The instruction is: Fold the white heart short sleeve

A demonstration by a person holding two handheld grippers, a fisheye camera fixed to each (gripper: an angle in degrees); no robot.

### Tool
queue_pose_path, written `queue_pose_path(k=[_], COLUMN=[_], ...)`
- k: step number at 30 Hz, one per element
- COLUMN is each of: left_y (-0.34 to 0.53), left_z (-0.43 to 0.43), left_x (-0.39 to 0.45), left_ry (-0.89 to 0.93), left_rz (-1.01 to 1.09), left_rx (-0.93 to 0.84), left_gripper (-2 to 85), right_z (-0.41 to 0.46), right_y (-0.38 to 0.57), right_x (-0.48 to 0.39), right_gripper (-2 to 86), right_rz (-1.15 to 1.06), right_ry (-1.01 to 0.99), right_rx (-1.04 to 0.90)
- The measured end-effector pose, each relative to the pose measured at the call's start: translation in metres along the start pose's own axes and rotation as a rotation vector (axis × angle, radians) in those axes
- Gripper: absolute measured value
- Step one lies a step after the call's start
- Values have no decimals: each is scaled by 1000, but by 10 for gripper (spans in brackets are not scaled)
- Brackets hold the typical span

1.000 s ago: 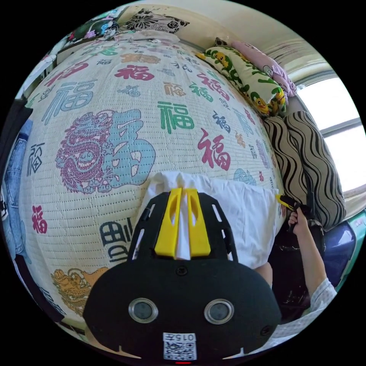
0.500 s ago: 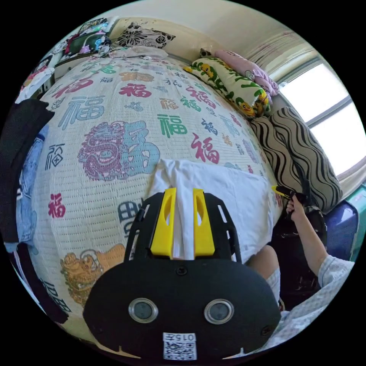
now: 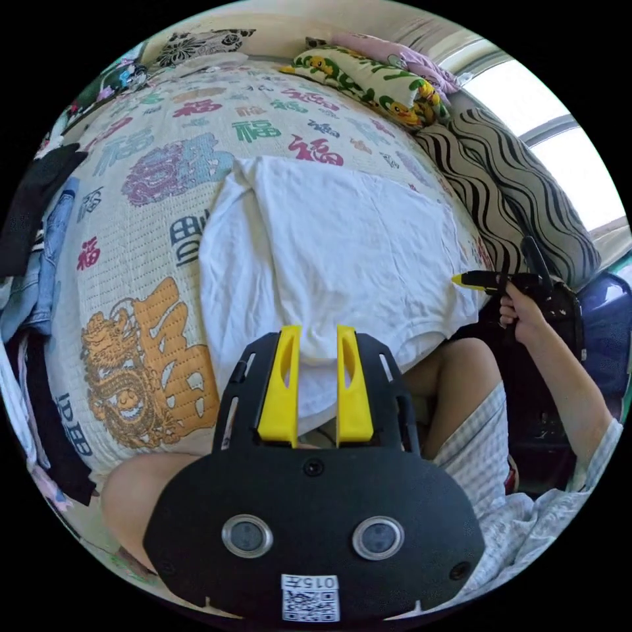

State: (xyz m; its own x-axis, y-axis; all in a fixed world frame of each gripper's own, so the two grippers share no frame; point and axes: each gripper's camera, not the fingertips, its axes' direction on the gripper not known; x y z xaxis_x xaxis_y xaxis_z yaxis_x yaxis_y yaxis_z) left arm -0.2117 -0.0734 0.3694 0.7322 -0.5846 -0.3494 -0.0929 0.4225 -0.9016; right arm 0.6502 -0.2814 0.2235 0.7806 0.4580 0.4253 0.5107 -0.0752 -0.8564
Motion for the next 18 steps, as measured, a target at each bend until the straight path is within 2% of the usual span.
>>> queue_pose_path(k=[7,14,18], left_y=[62,91,89], left_z=[-19,11,25], left_x=[-50,-56,-65], left_ry=[55,-42,-46], left_rz=[-382,-505,-528], left_rx=[114,123,119], left_gripper=[124,152,138], right_z=[12,63,96], right_y=[-5,-47,-76], right_x=[-76,-221,-286], right_gripper=[3,64,79], right_rz=[-184,-469,-531], right_ry=[-41,-92,-78], right_rx=[50,-21,-57])
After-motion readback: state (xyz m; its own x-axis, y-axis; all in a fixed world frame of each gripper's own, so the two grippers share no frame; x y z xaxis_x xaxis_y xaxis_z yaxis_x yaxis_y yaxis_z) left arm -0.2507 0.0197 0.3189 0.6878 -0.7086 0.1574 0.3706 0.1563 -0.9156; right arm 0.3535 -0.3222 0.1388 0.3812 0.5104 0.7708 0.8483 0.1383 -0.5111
